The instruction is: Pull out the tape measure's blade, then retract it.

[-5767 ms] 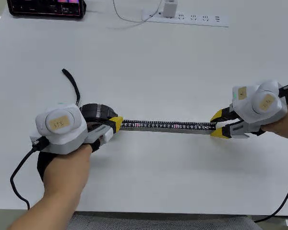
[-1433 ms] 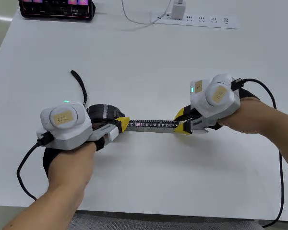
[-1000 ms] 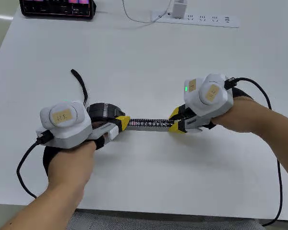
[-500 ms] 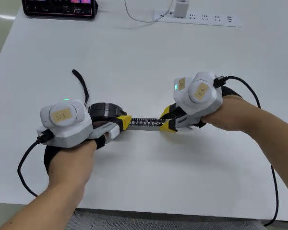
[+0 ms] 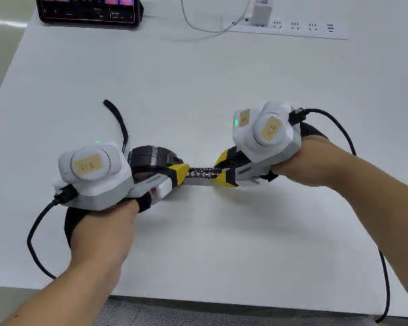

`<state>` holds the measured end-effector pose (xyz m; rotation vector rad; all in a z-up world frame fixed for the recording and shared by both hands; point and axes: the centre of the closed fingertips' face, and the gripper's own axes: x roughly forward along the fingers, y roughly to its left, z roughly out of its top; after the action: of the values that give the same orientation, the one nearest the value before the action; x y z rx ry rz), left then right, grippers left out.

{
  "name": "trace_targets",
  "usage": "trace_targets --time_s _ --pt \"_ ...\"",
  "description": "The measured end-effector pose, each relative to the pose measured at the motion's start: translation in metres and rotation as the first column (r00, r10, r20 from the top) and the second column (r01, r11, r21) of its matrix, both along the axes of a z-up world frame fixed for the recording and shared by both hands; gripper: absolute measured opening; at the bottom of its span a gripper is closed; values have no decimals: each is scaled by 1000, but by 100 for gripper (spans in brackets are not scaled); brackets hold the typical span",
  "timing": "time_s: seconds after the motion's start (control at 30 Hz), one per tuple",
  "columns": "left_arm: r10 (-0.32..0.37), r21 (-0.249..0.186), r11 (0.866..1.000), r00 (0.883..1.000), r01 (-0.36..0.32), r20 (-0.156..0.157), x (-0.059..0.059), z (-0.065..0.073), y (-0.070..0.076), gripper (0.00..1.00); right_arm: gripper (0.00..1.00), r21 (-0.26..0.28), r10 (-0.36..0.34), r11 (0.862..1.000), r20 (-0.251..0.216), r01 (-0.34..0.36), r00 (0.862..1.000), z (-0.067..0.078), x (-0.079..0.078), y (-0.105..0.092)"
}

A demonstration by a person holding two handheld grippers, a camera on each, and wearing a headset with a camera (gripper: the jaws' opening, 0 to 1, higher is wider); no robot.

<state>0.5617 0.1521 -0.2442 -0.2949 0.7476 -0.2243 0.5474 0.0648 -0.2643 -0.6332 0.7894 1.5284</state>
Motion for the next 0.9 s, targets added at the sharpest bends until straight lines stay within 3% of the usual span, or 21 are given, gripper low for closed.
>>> trace_targets --time_s 0.9 --pt "-6 3 1000 1000 6 4 -1 0 -1 61 11 53 3 999 -1 -3 1000 0 -5 40"
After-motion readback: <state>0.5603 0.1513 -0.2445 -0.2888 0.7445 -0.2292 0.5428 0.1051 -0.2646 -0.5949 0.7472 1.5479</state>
